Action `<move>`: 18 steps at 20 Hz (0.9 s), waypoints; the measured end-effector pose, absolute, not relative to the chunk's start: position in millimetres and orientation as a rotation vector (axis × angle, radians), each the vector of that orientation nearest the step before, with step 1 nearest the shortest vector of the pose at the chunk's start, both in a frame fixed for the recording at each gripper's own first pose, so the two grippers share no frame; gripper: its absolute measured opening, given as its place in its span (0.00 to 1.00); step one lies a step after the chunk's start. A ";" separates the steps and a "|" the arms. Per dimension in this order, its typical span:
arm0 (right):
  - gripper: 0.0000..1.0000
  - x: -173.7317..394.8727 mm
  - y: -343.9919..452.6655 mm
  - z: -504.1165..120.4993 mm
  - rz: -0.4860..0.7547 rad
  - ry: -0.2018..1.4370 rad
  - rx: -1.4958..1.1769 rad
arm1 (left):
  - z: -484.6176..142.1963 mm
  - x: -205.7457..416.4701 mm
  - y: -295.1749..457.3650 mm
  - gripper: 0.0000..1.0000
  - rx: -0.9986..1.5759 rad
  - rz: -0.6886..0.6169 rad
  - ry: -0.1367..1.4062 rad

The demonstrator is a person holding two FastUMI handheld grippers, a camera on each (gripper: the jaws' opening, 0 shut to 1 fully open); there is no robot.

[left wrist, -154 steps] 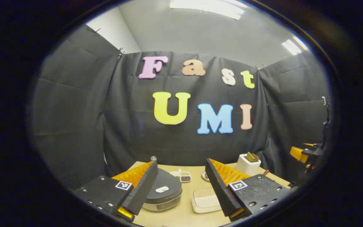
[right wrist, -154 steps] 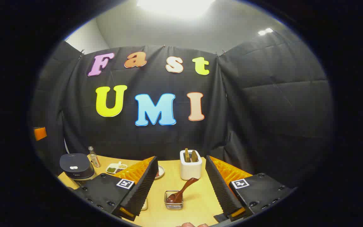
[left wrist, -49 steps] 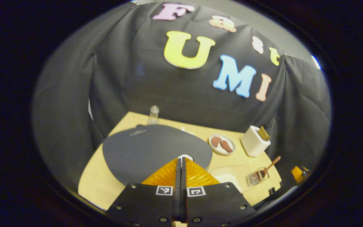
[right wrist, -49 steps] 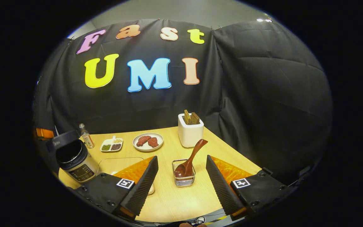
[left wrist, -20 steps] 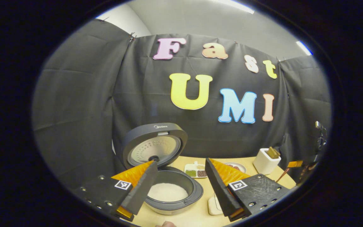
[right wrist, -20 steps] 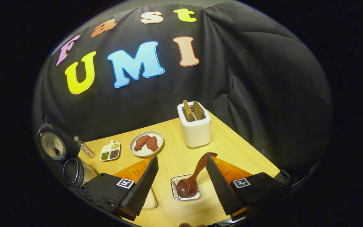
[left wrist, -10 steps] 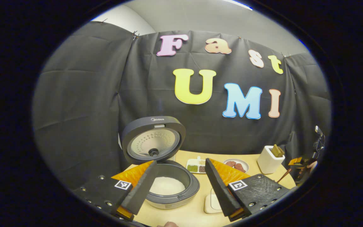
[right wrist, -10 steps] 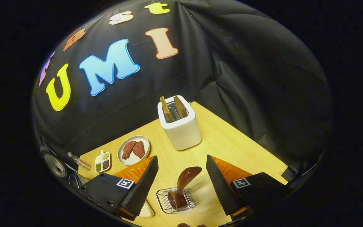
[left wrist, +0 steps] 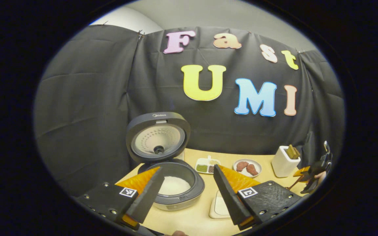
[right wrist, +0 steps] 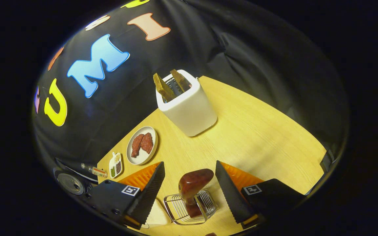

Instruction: Close the left gripper, press the button to open the rice cooker; take a wooden spoon from the chopstick holder with the right hand, scoop a spoonful of rice and pour it into the rice cooker, then put the wooden spoon back into the chopstick holder.

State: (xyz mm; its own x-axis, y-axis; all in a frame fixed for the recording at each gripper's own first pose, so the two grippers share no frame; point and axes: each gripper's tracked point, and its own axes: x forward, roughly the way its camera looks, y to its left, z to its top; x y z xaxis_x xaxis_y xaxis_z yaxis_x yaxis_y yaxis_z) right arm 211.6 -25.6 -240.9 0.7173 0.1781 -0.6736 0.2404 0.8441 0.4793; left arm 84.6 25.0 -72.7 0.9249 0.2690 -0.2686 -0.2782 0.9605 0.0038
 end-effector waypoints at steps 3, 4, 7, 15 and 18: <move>0.91 217.4 -18.0 -249.1 0.003 0.809 0.596 | -74.9 84.1 5.5 0.94 -0.032 0.284 0.275; 0.75 218.3 -17.4 -253.2 0.007 0.821 0.605 | -77.5 84.5 -1.4 0.96 -0.028 0.288 0.279; 0.42 220.8 -10.7 -255.0 0.032 0.849 0.639 | -80.4 83.1 -29.0 0.96 -0.060 0.283 0.289; 0.27 217.6 -3.1 -249.2 0.060 0.867 0.695 | -95.2 78.5 -80.7 0.94 -0.040 0.252 0.316; 0.24 210.6 4.4 -240.7 0.105 0.839 0.627 | -97.1 84.4 -83.7 0.94 -0.023 0.224 0.322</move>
